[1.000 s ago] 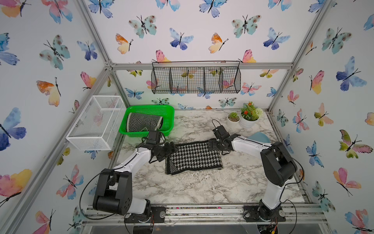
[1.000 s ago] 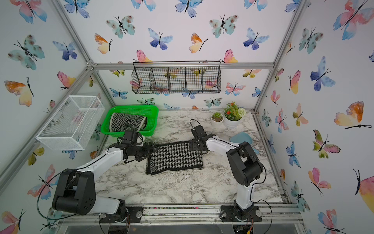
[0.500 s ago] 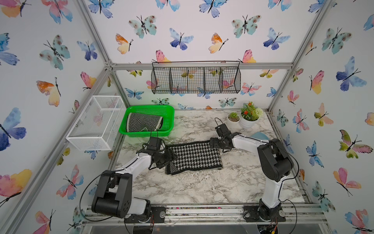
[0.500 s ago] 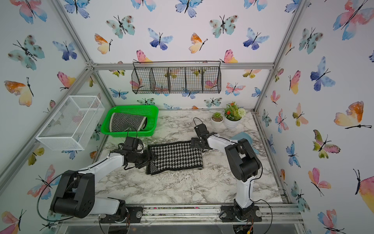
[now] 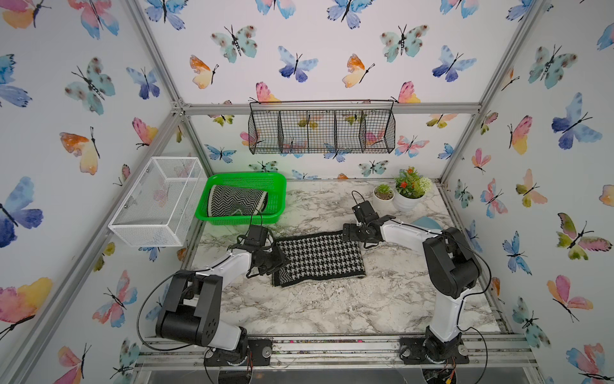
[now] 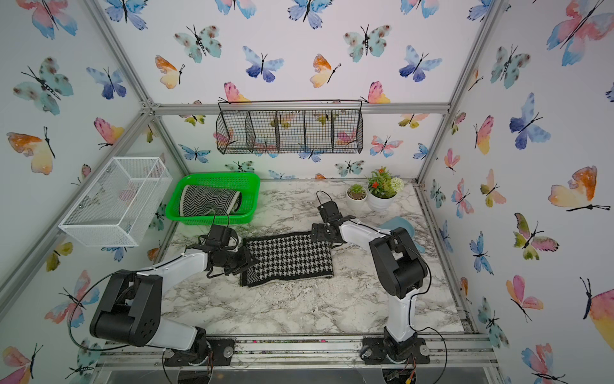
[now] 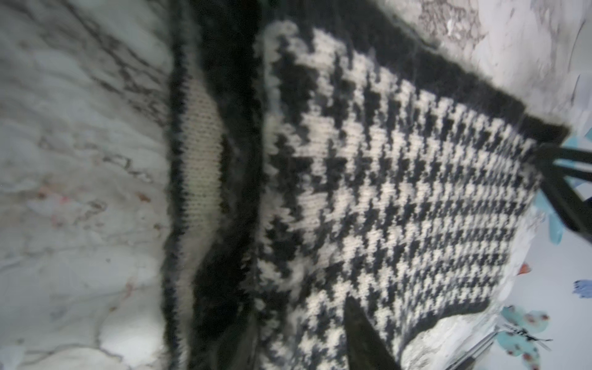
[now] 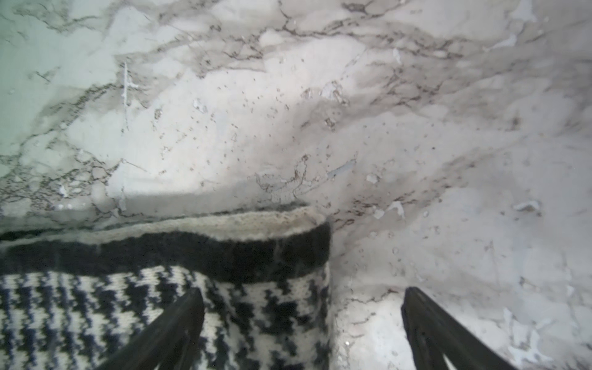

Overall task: Roll up the scarf and place it into the basket
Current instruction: Fold the scarf at the center of the board.

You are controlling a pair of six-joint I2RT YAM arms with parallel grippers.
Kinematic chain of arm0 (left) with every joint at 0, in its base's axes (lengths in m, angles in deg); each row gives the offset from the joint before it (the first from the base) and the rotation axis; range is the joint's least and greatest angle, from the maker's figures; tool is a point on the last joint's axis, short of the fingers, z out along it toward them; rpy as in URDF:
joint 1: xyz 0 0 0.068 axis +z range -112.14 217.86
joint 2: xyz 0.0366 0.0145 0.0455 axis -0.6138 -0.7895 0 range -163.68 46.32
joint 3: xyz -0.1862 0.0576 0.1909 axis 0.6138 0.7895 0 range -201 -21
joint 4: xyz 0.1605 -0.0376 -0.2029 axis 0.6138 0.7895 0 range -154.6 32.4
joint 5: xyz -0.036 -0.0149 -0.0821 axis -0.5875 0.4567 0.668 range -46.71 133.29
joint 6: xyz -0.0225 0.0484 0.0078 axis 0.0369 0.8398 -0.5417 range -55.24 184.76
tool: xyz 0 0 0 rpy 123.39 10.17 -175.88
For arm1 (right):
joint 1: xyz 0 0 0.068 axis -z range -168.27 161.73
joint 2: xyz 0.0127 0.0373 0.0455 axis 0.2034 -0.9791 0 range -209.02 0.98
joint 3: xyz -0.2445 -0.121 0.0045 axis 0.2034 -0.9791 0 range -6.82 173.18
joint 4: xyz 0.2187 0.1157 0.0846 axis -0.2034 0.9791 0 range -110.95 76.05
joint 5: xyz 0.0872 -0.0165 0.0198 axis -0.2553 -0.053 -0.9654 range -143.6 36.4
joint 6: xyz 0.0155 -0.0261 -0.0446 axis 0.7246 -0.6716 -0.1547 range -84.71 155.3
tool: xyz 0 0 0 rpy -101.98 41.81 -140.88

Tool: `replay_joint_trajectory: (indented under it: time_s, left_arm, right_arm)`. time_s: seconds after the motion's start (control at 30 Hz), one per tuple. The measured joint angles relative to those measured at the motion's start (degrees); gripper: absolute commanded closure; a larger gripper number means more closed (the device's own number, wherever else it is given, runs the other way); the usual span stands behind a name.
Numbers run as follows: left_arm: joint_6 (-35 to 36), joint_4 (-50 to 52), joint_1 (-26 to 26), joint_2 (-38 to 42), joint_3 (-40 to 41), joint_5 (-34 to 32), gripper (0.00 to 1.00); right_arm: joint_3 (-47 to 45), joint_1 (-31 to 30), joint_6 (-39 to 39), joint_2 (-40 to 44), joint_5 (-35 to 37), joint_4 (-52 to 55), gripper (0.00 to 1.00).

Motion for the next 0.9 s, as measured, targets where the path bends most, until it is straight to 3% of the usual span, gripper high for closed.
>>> replay_joint_trajectory:
  time_s: [0.2,0.67,0.9]
  left_arm:
    - [0.3,0.7,0.0,0.2,-2.3,0.3,0.97]
    - [1.0,4.4,0.6,4.4,-5.2,-0.4,1.0]
    - [2.1,4.6,4.3,5.5,-4.9,-0.9,0.99]
  right_arm:
    - [1.0,0.2,0.0,0.0,0.0,0.0,0.02]
    - [1.0,1.0,0.0,-1.5,0.0,0.2,0.02]
    - [1.0,1.6,0.0,-1.5,0.0,0.1,0.02]
